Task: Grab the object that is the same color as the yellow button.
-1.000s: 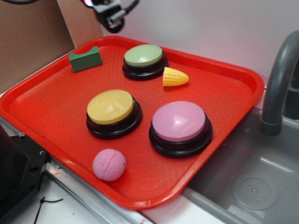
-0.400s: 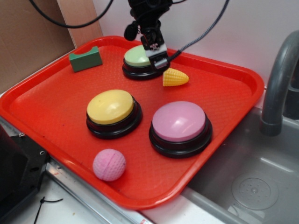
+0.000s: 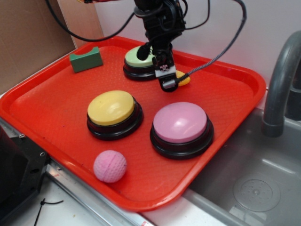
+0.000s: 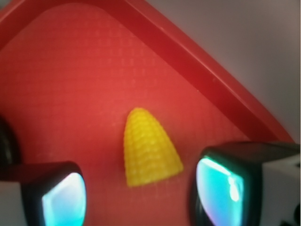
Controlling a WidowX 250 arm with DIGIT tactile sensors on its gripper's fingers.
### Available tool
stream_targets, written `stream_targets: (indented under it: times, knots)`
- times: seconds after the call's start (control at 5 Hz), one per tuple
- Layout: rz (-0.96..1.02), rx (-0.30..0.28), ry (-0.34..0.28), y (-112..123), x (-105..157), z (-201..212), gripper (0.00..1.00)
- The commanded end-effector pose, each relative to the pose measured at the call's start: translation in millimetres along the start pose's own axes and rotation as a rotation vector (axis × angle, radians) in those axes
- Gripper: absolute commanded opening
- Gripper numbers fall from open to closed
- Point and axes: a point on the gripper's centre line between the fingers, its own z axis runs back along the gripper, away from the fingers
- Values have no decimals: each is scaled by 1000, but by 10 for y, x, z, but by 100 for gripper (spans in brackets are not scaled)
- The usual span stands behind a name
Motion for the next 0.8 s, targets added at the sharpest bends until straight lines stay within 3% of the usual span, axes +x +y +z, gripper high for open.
stream_targets:
  times: [0.0, 0.6]
  knots:
    - [0, 21, -20, 51, 197, 1, 100]
    - [-15, -9, 30, -9, 242, -158, 100]
